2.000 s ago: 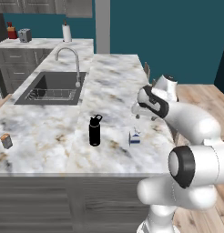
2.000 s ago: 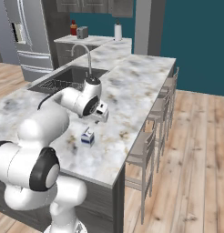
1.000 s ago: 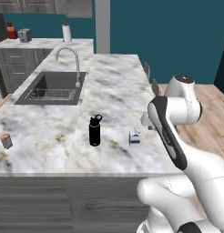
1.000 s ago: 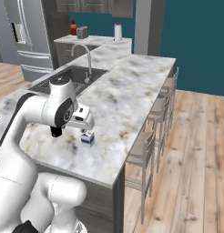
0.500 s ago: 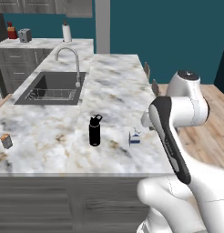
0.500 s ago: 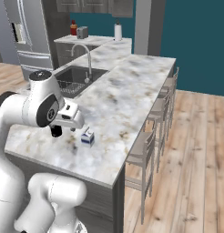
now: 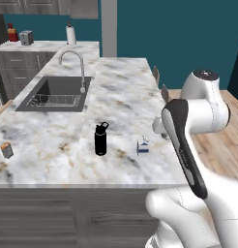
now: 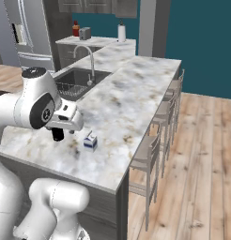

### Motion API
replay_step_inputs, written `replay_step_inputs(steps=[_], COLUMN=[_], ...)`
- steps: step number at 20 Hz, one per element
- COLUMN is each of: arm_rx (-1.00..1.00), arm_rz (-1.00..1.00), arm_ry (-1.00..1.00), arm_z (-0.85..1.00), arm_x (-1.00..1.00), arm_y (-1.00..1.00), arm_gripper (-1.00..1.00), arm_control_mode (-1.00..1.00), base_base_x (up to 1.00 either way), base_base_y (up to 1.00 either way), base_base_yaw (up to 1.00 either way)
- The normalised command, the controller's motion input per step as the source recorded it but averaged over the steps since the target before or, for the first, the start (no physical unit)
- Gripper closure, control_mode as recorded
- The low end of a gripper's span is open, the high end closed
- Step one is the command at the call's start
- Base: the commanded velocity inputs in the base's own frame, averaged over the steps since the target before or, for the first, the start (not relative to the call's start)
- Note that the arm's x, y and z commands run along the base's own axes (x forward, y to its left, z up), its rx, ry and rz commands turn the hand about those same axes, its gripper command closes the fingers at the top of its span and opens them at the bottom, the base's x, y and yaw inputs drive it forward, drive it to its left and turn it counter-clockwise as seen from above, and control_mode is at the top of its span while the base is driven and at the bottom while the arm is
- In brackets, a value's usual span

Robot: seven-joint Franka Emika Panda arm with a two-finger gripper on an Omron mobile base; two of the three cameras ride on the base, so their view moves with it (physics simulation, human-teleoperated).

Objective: Move the drinks to the dining counter.

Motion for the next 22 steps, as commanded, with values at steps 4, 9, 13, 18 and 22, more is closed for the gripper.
replay_step_inputs(steps=[4,9,13,18,22], arm_rx=[0.00,0.00,0.00,0.00,0.00], arm_rz=[0.00,0.00,0.00,0.00,0.00], arm_ry=[0.00,0.00,0.00,0.00,0.00], arm_z=[0.00,0.00,0.00,0.00,0.00], arm_x=[-0.14,0.00,0.00,0.00,0.00], arm_y=[0.00,0.00,0.00,0.00,0.00], arm_gripper=[-1.00,-1.00,-1.00,-1.00,-1.00], arm_control_mode=[1.00,1.00,1.00,1.00,1.00], base_base_x=[-0.22,-0.89,-0.97,-0.79,-0.21], base_base_y=[0.00,0.22,0.95,1.00,1.00], base_base_yaw=[0.00,-0.03,-0.18,-0.17,-0.11])
